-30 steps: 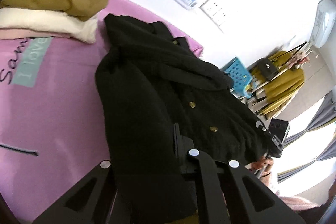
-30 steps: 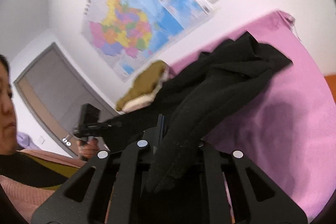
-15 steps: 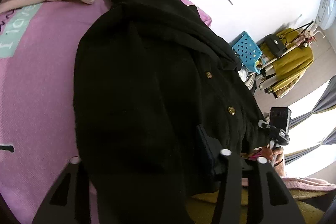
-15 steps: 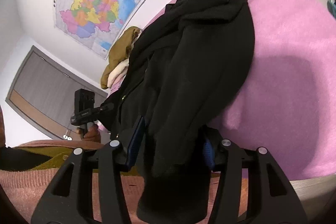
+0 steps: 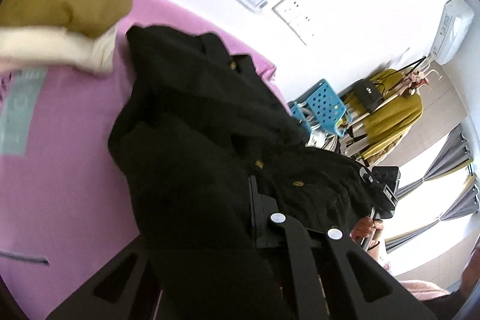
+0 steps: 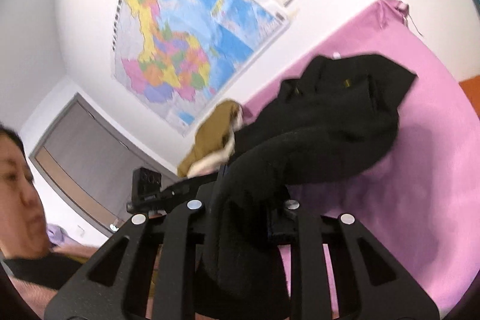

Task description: Fold large clothes

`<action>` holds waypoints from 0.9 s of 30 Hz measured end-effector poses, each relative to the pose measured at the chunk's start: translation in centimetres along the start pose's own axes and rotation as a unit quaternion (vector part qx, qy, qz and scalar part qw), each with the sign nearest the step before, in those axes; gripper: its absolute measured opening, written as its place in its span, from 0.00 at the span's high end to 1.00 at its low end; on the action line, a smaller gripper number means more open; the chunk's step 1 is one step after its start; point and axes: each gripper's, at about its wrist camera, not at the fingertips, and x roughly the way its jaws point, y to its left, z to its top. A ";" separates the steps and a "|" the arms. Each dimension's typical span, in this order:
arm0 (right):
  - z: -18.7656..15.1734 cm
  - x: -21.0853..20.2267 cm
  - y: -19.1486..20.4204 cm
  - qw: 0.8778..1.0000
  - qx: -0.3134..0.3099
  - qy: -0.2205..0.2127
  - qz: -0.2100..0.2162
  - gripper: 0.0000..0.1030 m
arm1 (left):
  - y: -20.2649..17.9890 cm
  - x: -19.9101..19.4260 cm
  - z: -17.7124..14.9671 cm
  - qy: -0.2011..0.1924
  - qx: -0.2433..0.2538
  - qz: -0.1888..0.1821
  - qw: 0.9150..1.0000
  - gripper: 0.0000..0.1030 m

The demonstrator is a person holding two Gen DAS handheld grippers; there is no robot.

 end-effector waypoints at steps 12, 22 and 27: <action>11.0 4.1 -3.2 0.996 0.069 -0.054 -0.002 0.78 | -2.4 1.8 10.6 0.007 0.035 0.029 0.999 0.94; 15.4 11.7 -13.8 0.970 0.228 -0.017 -0.080 0.69 | 4.0 11.5 19.4 0.073 -0.061 0.104 0.990 0.94; 16.0 13.0 -16.6 0.959 0.273 -0.015 -0.076 0.33 | 8.6 15.1 21.5 0.107 -0.124 0.097 0.982 0.92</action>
